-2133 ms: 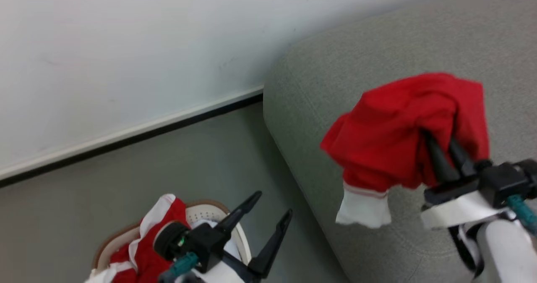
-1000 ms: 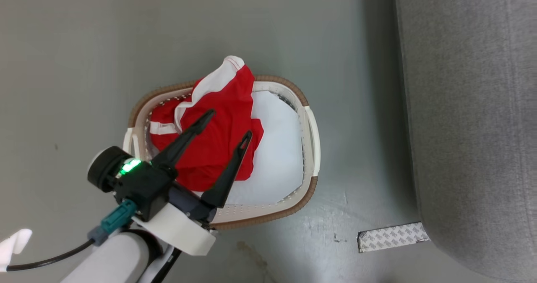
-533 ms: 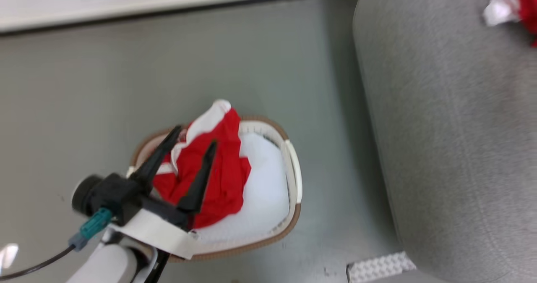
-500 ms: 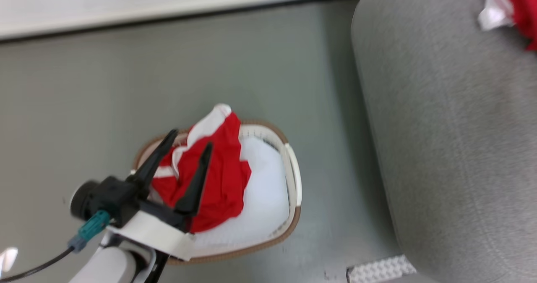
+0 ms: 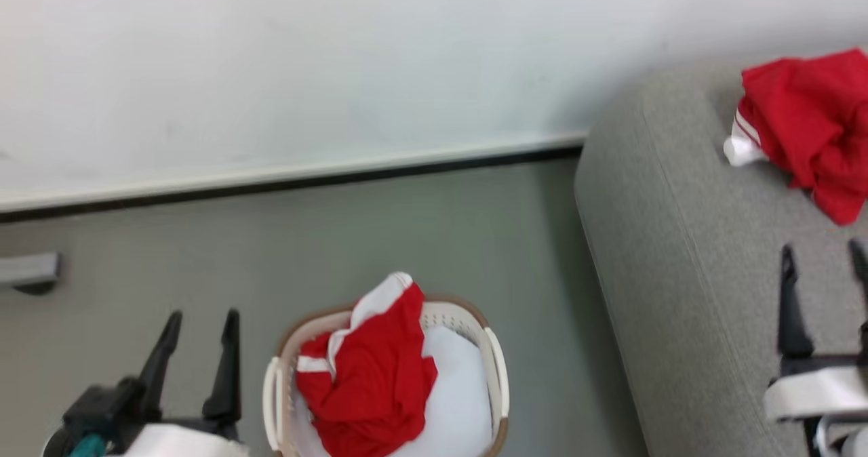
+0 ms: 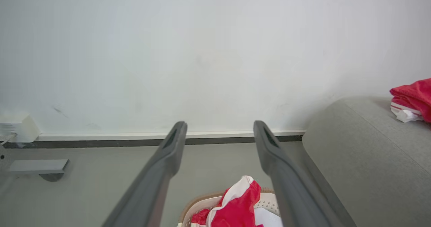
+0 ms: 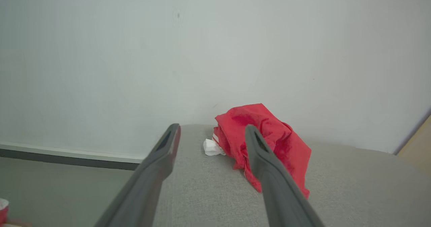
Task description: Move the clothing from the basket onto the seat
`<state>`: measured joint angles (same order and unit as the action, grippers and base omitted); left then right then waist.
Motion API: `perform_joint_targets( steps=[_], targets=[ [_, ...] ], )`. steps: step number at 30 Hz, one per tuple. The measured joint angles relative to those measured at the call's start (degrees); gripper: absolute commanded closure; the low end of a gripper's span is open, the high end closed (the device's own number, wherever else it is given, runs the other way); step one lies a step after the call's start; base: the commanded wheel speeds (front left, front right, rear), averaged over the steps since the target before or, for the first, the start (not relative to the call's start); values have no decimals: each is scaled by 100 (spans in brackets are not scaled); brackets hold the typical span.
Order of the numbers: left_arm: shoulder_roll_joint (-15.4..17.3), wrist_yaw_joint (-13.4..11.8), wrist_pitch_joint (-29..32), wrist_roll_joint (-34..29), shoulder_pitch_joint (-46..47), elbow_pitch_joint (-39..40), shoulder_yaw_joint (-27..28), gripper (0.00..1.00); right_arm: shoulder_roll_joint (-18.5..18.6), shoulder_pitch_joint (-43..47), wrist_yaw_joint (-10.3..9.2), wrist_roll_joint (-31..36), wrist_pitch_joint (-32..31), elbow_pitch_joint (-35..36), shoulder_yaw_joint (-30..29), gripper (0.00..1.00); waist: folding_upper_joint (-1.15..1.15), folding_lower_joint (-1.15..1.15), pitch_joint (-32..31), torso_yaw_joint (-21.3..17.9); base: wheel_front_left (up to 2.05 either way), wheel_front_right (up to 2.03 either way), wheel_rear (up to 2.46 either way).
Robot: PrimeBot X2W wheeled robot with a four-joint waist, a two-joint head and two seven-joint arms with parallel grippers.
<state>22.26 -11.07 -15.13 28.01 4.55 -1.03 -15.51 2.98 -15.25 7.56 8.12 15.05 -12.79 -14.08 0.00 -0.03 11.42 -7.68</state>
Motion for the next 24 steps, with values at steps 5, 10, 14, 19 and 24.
perform_joint_targets(
  steps=[5, 10, 14, 19, 24],
  targets=[
    [-413, 213, 0, -375, -697, 15, 730, 0, -9, 792, 0, -431, 0, 102, 619, 0, 0, 0, -546, 215, 0, 0, 0],
    [-806, 669, 0, -732, -1234, -86, 1217, 0, -10, 1396, 0, -734, 0, 41, 1029, 0, 0, 0, -1027, 435, 0, 0, 0],
    [-1105, 1037, 0, -996, -1414, -252, 1496, 0, -19, 1650, 0, -911, 0, -38, 1180, 0, 0, 1, -1264, 601, 0, 0, 0],
    [-1381, 1416, 0, -1259, -1466, -472, 1823, 0, -20, 1785, 0, -1066, 0, -183, 1343, 0, 0, 1, -1420, 657, 0, 0, 0],
    [-1543, 1619, 0, -1429, -1472, -592, 2019, 0, -15, 1775, 0, -1074, 0, -235, 1460, 0, 0, 2, -1443, 574, 0, 0, 0]
  ],
)
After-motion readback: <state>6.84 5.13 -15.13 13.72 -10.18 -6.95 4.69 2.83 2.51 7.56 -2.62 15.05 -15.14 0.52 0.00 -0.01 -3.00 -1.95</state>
